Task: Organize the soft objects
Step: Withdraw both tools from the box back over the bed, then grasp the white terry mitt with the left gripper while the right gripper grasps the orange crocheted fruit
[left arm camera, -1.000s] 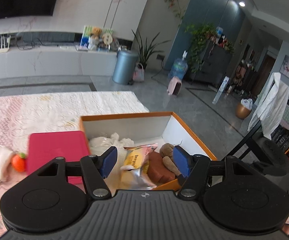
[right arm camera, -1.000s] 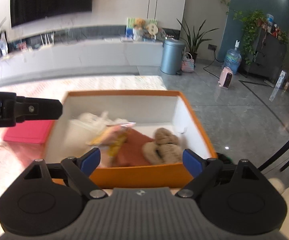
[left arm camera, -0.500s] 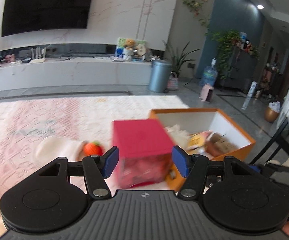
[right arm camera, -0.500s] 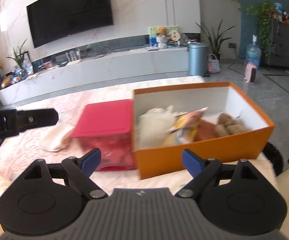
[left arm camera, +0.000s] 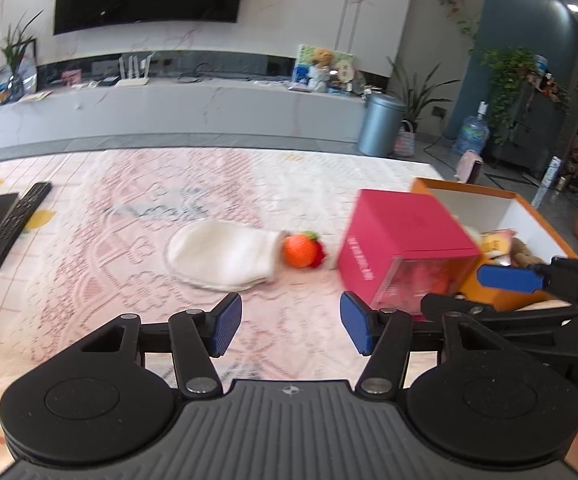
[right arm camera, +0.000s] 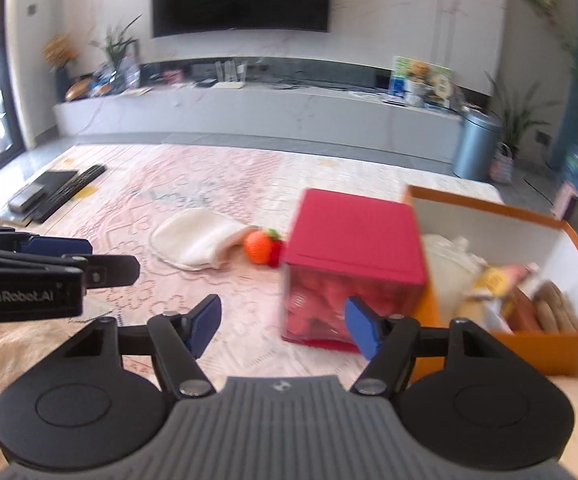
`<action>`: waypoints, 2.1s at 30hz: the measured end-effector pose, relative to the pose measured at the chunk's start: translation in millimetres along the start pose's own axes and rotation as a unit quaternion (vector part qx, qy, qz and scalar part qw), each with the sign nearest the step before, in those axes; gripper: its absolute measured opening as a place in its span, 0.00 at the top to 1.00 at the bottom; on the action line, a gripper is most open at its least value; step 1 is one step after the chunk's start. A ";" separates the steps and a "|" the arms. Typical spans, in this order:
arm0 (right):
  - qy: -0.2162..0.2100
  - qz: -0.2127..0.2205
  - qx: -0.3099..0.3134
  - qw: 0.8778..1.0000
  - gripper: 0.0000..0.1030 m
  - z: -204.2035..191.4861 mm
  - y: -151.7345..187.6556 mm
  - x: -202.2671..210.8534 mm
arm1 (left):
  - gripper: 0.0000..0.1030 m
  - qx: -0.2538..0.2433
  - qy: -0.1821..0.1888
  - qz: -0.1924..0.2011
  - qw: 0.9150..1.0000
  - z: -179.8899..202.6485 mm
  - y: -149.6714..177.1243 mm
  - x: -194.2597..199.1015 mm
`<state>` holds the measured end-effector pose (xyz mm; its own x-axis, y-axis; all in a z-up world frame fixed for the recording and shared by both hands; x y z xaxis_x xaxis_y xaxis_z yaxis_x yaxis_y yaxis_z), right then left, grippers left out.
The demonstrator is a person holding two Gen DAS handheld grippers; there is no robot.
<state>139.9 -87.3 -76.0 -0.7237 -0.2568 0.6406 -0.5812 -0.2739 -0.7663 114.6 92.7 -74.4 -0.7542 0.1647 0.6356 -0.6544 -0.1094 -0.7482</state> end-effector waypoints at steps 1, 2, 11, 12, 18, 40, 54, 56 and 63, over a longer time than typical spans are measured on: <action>-0.005 0.000 0.012 1.000 0.38 -6.7 -3.8 -3.8 | 0.36 0.004 -0.002 -0.002 1.000 -7.2 0.4 -1.4; -0.009 0.001 0.023 1.000 0.38 -13.1 -7.4 -7.4 | 0.36 0.007 -0.004 -0.004 1.000 -12.7 -0.1 -2.8; -0.035 -0.020 0.100 0.994 0.51 -45.1 -37.8 -58.8 | 0.37 0.039 -0.006 -0.011 0.999 -63.7 -6.2 -24.3; -0.035 -0.026 0.108 0.993 0.53 -44.8 -41.3 -66.8 | 0.37 0.044 -0.005 -0.016 0.999 -66.6 -7.3 -28.6; -0.038 -0.065 0.176 0.982 0.55 -46.1 -54.1 -109.5 | 0.37 0.045 0.003 -0.038 0.998 -72.7 -14.6 -57.9; -0.112 -0.245 0.324 0.907 0.56 -42.0 -67.8 -233.7 | 0.24 -0.124 0.022 -0.108 0.986 -31.7 -10.1 -171.7; -0.074 -0.251 0.334 0.905 0.49 -43.1 -68.0 -255.4 | 0.39 -0.113 0.034 -0.097 0.988 -35.2 -7.6 -184.0; -0.065 -0.254 0.333 0.906 0.49 -41.3 -67.9 -258.3 | 0.44 -0.115 0.032 -0.094 0.988 -33.5 -6.7 -182.5; -0.035 -0.254 0.325 0.910 0.61 -36.3 -69.5 -261.1 | 0.88 -0.107 0.008 -0.082 0.991 -39.9 -10.4 -179.7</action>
<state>355.8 32.4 -191.8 -0.3849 0.0041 0.9229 -0.4744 -0.8587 -0.1940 259.1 103.3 -188.5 -0.6361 0.1789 0.7506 -0.7409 0.1303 -0.6589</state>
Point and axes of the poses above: each gripper's, at about its wrist camera, not at the fingertips, and x roughly against the way its jaws point, z to its right, y to its underside, the point moved 6 cm from there along -x, roughly the way its jaws point, and after that the axes turned 2 degrees about x, right-handed, at the moved point
